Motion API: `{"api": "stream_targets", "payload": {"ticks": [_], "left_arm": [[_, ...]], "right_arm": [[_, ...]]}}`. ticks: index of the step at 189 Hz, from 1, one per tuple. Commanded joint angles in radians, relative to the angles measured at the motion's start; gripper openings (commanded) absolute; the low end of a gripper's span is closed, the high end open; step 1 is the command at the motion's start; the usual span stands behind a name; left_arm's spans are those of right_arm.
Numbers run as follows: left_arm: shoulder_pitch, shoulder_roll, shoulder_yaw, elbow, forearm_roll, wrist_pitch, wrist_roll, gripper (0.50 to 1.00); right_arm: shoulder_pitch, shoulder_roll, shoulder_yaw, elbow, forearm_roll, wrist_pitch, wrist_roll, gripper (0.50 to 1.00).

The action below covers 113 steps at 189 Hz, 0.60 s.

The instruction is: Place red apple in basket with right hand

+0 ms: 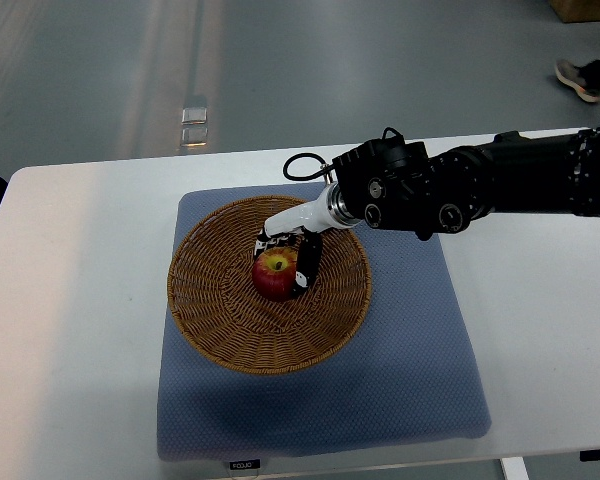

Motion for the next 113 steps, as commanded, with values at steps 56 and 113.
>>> {"api": "stream_targets", "payload": {"ticks": [56,113], "left_arm": [[0.000,0.000,0.000,0.001,0.000,0.000,0.000,1.000],[0.000,0.000,0.000,0.000,0.000,0.000,0.000,1.000]], "right_arm": [[0.049,0.000,0.049,0.000,0.016,0.033,-0.002,0.921],[0.107,0.000,0.179,-0.006,0.076,0.108,-0.002,0.919]]}}
